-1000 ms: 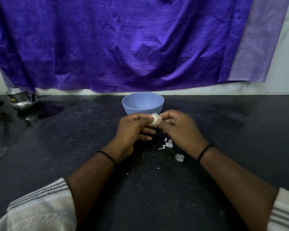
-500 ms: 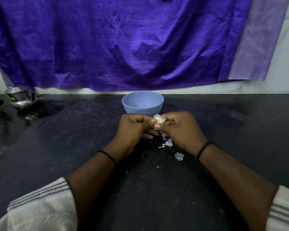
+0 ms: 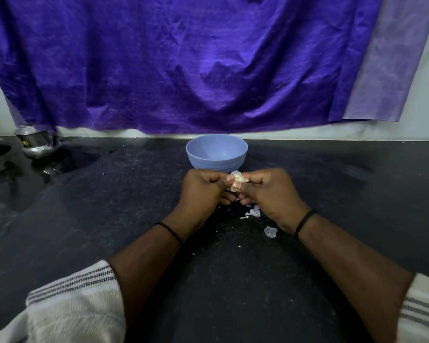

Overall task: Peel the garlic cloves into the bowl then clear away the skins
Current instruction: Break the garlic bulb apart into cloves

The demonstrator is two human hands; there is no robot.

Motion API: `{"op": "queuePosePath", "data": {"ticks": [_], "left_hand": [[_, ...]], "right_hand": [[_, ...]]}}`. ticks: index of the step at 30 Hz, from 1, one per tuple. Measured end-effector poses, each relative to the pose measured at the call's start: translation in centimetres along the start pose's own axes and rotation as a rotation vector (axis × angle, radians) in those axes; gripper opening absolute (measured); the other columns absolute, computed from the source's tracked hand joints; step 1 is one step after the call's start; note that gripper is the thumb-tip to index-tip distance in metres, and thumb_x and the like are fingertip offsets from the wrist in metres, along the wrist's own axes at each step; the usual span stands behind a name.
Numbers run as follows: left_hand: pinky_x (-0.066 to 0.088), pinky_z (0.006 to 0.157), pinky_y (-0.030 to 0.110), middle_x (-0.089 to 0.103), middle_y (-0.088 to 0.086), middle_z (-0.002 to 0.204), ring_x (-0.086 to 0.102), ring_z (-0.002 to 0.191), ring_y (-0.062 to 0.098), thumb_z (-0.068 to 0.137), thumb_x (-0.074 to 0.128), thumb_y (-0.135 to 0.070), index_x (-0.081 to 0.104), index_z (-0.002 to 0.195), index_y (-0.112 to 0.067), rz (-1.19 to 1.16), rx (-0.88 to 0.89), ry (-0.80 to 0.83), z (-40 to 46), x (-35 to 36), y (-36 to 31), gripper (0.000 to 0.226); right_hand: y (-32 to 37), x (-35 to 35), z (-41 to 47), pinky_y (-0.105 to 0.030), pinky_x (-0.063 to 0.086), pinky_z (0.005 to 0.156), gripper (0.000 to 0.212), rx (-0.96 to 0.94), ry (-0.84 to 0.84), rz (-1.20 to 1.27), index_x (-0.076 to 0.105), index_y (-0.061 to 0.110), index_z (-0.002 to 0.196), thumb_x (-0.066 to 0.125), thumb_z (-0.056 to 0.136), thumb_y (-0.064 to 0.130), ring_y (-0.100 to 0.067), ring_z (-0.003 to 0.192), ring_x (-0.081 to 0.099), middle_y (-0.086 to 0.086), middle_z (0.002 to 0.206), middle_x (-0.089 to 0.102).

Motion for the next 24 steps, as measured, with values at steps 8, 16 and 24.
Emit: {"op": "queuePosePath", "data": {"ticks": [8,16,24], "left_hand": [[0.056,0.055,0.025,0.071,0.020,0.073,0.066,0.057,0.017,0.095,0.060,-0.004,0.074,0.085,-0.006,-0.063,-0.062,-0.008,0.1,0.0,0.9,0.018],[0.057,0.056,0.025,0.072,0.021,0.076,0.067,0.060,0.021,0.096,0.060,-0.007,0.074,0.091,-0.001,-0.066,-0.089,-0.028,0.3,-0.1,1.5,0.016],[0.054,0.069,0.040,0.069,0.005,0.079,0.064,0.072,0.018,0.100,0.051,-0.037,0.068,0.083,-0.009,0.442,0.063,-0.036,0.4,-0.2,0.0,0.037]], "right_hand": [[-0.1,0.1,0.0,-0.035,0.058,0.067,0.014,0.004,-0.014,-0.020,0.076,0.021,0.099,0.072,0.089,0.011,-0.016,0.065,0.066,-0.011,0.079,0.076],[-0.4,0.3,-0.1,-0.029,0.058,0.067,0.017,0.018,0.013,0.023,0.075,0.013,0.105,0.070,0.090,0.008,-0.015,0.066,0.065,-0.012,0.082,0.076],[0.4,1.6,-0.5,-0.020,0.045,0.065,0.023,-0.025,0.012,-0.155,0.063,0.027,0.084,0.050,0.103,0.023,0.006,0.068,0.058,0.012,0.079,0.065]]}}
Point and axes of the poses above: each hand's wrist, its own z-axis towards the middle knuckle, its own x-axis out of the palm, y = z × x, the point moved 8 cm from there along z, towards the middle knuckle
